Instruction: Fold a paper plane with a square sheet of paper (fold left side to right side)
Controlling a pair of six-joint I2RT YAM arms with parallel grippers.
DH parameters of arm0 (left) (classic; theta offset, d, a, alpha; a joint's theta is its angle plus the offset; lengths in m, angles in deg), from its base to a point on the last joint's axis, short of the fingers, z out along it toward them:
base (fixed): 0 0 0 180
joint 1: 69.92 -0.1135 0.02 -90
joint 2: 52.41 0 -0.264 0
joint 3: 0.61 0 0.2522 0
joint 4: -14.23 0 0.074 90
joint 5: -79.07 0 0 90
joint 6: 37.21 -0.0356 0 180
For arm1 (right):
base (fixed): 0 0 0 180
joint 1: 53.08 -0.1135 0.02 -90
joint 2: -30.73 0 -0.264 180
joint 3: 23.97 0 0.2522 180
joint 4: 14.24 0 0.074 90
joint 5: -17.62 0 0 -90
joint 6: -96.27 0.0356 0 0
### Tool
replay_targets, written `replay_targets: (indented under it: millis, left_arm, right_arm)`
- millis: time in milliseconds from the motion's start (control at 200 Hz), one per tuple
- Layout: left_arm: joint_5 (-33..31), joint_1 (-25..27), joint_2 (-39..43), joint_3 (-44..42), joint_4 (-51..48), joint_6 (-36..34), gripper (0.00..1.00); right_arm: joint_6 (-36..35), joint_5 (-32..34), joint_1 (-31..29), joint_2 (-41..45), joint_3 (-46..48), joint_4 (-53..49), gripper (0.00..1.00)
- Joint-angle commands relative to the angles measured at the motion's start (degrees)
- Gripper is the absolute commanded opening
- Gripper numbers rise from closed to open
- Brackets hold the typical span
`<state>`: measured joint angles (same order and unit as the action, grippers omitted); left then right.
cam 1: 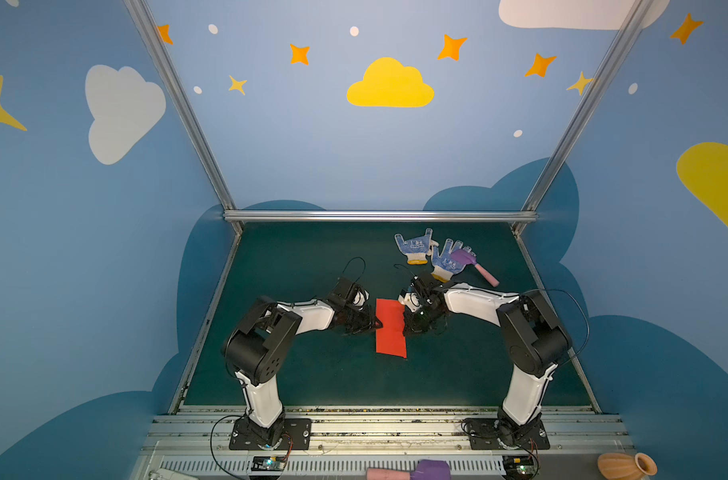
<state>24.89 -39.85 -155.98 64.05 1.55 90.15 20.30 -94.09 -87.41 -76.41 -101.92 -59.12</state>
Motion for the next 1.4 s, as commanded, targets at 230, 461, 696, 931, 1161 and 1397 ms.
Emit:
replay_targets:
  millis: [230, 461, 696, 931, 1161, 1397]
  left_arm:
    - [-0.4, 0.9, 1.6, 0.4, -1.1, 2.3, 0.03]
    - [-6.7, 2.6, 8.1, -0.5, -9.2, 7.1, 0.04]
    - [-7.7, 3.2, 10.3, -1.7, -13.8, 10.2, 0.04]
    - [-5.7, 3.2, 9.2, -2.3, -12.4, 13.1, 0.04]
    - [-4.0, 3.2, 8.7, -1.8, -11.6, 14.4, 0.04]
    - [-3.8, 3.2, 8.6, -1.7, -11.8, 14.2, 0.04]
  right_arm:
    - [-2.7, 3.4, -1.7, 2.0, -4.9, -6.7, 0.00]
    - [0.3, 9.9, -9.9, 10.5, -3.9, -8.6, 0.42]
    - [5.5, 20.7, -21.4, 15.8, -0.8, -7.8, 0.56]
    - [12.0, 32.0, -32.1, 12.7, -2.0, -6.0, 0.64]
    - [14.0, 35.7, -34.9, 7.5, -3.4, -4.1, 0.68]
    - [14.9, 37.2, -34.9, 6.7, -2.9, -2.8, 0.61]
